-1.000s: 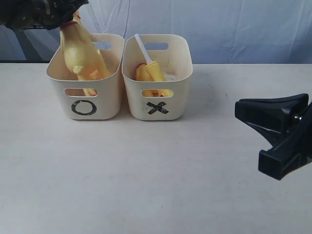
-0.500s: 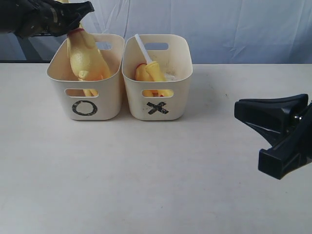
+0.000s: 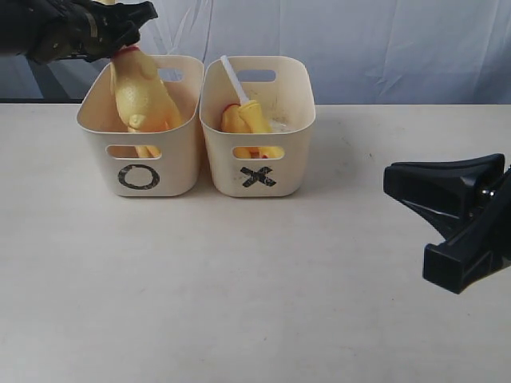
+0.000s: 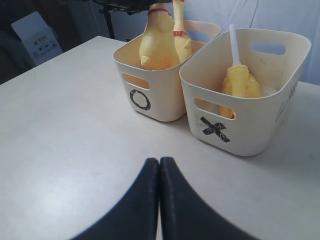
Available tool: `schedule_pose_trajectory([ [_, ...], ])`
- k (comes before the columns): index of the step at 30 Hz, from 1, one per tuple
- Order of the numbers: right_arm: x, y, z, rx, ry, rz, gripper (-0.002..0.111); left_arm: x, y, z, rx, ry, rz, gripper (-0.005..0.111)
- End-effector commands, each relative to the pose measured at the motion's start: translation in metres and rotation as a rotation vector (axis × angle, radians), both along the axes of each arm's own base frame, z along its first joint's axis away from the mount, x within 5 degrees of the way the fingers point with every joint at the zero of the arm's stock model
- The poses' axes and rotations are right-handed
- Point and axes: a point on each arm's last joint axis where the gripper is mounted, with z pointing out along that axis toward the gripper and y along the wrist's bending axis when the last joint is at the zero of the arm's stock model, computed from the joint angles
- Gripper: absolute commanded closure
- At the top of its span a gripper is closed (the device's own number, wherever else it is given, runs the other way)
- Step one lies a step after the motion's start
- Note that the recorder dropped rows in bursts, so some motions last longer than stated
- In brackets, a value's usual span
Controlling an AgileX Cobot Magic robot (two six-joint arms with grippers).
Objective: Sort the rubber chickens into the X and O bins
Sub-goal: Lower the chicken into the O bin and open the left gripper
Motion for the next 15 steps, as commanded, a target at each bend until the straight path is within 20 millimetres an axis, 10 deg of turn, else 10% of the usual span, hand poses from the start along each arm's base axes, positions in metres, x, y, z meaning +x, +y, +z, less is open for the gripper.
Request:
schedule_pose_trajectory([
  [1,-0.0003,-0.0008,-0.0012,-0.002,0.003,-0.003,0.108,0.0008,-0.0012,0.0015,-0.011,-0.003,0.003,0.053],
  [15,-0.0003,-0.0008,-0.0012,-0.002,0.003,-0.003,0.108,-0.0018,0.0058,-0.0032,0.091,0.055,0.036,0.040],
])
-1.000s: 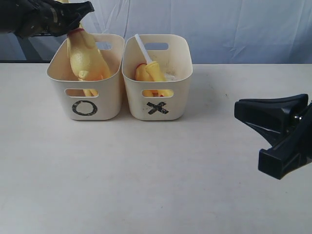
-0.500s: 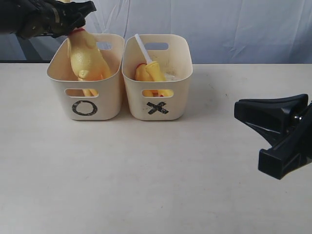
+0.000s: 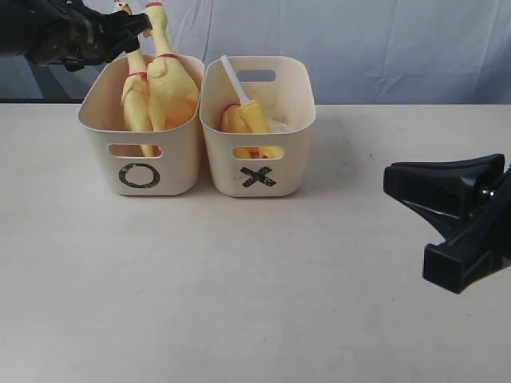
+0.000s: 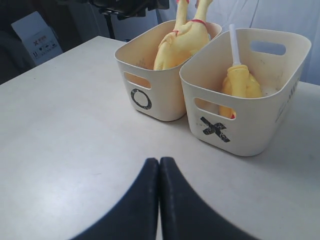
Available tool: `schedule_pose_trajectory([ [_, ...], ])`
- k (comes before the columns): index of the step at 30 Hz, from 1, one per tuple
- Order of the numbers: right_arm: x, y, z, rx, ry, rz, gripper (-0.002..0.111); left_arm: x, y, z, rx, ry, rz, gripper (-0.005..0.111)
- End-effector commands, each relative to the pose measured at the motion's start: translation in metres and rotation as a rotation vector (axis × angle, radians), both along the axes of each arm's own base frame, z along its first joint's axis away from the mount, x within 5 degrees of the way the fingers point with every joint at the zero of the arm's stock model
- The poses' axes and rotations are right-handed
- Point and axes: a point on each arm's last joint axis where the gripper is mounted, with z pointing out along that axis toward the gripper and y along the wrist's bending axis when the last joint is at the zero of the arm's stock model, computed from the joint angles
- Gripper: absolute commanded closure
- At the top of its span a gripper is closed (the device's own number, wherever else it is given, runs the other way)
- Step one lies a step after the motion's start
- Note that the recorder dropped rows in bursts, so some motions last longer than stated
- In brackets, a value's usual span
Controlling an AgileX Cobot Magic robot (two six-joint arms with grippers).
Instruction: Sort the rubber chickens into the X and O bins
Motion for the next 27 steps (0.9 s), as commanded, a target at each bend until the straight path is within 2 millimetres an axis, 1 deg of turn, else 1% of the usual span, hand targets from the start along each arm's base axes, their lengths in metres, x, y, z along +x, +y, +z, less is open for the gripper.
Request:
schedule_pose_trajectory([
  [1,0.000,-0.001,-0.001,-0.002,0.003,-0.003,0.108,0.001,-0.001,0.003,0.009,-0.009,-0.004,0.040],
  [4,0.000,-0.001,-0.001,-0.002,0.003,-0.003,0.108,-0.001,0.000,0.008,0.017,-0.023,-0.008,0.040],
  [7,0.000,-0.001,-0.001,-0.002,0.003,-0.003,0.108,-0.003,0.001,0.018,0.060,-0.050,-0.023,0.040],
  [10,0.000,-0.001,-0.001,-0.001,0.004,-0.003,0.108,-0.008,0.005,0.033,0.116,-0.077,-0.024,0.040],
  [13,0.000,-0.001,-0.001,-0.001,0.004,-0.003,0.108,-0.019,0.015,0.052,0.226,-0.065,0.014,0.044],
  [15,0.000,-0.001,-0.001,-0.001,0.004,-0.003,0.108,-0.028,0.022,0.065,0.305,-0.044,0.037,0.056],
  [17,0.000,-0.001,-0.001,-0.001,0.004,-0.003,0.108,-0.038,0.029,0.076,0.377,-0.011,0.063,0.076],
  [20,0.000,-0.001,-0.001,-0.001,0.004,-0.003,0.108,-0.054,0.037,0.085,0.479,0.075,0.071,0.106],
  [24,-0.001,-0.001,-0.002,-0.003,0.007,0.001,0.108,-0.081,0.045,0.085,0.508,0.159,0.075,0.106],
  [27,-0.001,-0.001,-0.001,-0.003,0.006,0.000,0.108,-0.110,0.051,0.081,0.474,0.180,0.088,0.106],
])
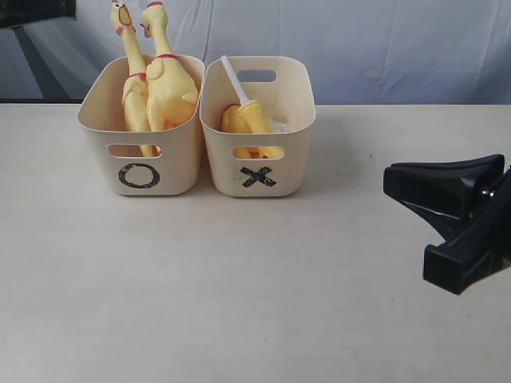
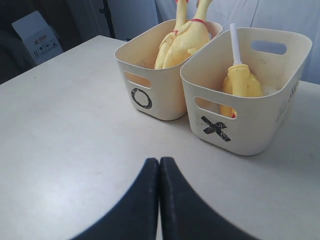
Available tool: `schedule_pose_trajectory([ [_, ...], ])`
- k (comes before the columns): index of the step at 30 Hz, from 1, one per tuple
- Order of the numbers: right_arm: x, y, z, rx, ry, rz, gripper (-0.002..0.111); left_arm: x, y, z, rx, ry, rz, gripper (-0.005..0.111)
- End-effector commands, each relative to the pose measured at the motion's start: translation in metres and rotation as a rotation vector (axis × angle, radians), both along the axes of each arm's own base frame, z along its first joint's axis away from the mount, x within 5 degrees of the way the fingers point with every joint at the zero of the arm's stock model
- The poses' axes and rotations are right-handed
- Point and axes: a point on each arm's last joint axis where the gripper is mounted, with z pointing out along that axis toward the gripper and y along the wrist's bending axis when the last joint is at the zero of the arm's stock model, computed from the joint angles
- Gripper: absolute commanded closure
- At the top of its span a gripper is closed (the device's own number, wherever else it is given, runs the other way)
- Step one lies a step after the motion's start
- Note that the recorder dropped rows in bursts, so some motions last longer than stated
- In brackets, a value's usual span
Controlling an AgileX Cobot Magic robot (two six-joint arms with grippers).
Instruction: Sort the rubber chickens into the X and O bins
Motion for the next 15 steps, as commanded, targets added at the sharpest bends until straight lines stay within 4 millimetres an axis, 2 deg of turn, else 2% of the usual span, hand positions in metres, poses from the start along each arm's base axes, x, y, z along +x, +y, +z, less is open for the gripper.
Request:
schedule_pose_trajectory([
  [1,0.000,-0.001,-0.001,-0.002,0.003,-0.003,0.108,-0.044,0.008,-0.005,-0.031,0.046,0.028,0.106],
  [8,-0.001,-0.001,-0.001,-0.003,0.006,0.000,0.108,-0.114,0.019,-0.013,-0.085,0.048,0.009,0.106],
  [15,-0.001,-0.001,-0.001,-0.003,0.006,0.000,0.108,-0.187,0.026,-0.014,-0.198,-0.085,-0.065,0.106],
])
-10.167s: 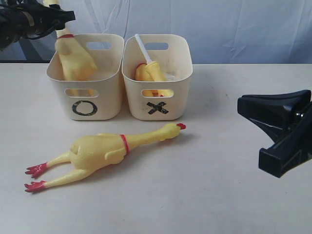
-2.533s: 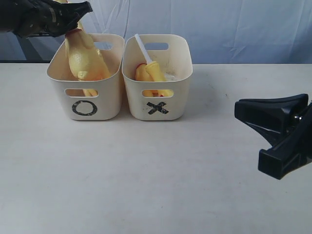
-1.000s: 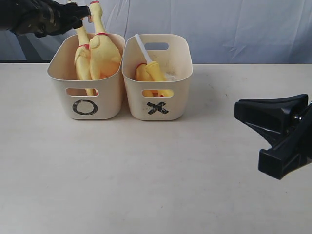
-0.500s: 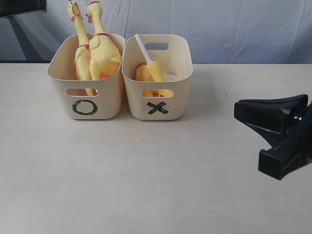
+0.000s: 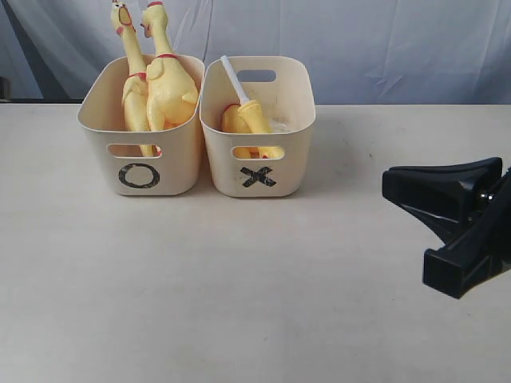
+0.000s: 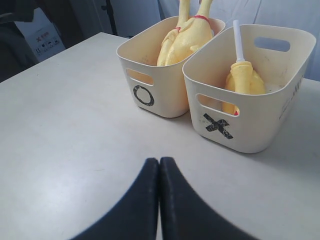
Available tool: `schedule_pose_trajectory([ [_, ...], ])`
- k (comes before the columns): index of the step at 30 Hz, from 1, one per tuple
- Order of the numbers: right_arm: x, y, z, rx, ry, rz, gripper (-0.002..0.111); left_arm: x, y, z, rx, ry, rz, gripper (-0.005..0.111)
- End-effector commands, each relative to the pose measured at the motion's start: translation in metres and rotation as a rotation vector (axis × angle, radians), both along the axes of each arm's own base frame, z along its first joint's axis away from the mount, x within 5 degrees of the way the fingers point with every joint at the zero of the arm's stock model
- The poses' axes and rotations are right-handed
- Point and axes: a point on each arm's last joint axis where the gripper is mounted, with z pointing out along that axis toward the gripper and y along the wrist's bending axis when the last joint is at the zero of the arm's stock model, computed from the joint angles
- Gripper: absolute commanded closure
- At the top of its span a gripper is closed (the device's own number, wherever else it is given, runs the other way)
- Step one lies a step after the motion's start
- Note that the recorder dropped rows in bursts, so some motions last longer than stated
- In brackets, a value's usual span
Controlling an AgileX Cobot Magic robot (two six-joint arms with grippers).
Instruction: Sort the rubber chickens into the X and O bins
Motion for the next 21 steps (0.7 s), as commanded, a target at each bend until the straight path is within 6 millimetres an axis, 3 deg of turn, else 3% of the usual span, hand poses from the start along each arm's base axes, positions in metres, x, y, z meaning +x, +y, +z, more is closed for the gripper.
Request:
schedule_pose_trajectory([
  [1,0.000,-0.001,-0.001,0.000,-0.002,-0.008,0.108,-0.042,0.003,0.001,-0.058,-0.106,-0.052,0.106],
  [7,0.000,-0.001,-0.001,0.000,-0.002,-0.008,0.108,-0.091,0.012,0.011,-0.059,-0.191,-0.076,0.106],
  [12,0.000,-0.001,-0.001,0.000,-0.004,-0.011,0.108,-0.125,0.026,0.016,-0.043,-0.189,0.004,0.106],
  [21,0.000,-0.001,0.000,0.002,-0.009,-0.012,0.108,-0.144,0.032,0.024,-0.045,-0.263,0.016,0.106],
])
